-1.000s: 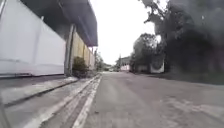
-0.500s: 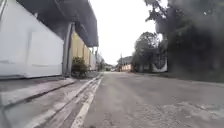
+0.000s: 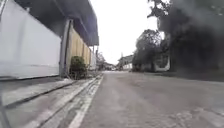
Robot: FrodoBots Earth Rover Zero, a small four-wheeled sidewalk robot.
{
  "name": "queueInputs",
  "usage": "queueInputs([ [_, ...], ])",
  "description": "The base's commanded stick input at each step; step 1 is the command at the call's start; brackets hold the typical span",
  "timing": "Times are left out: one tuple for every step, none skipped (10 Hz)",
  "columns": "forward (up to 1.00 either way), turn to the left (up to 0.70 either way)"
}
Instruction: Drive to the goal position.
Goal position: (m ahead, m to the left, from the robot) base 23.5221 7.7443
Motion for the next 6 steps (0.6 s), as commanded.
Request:
queueInputs([
  [0.70,0.00],
  [0.70,0.00],
  [0.70,0.00],
  [0.70,0.00],
  [0.70,0.00],
  [0.70,0.00],
])
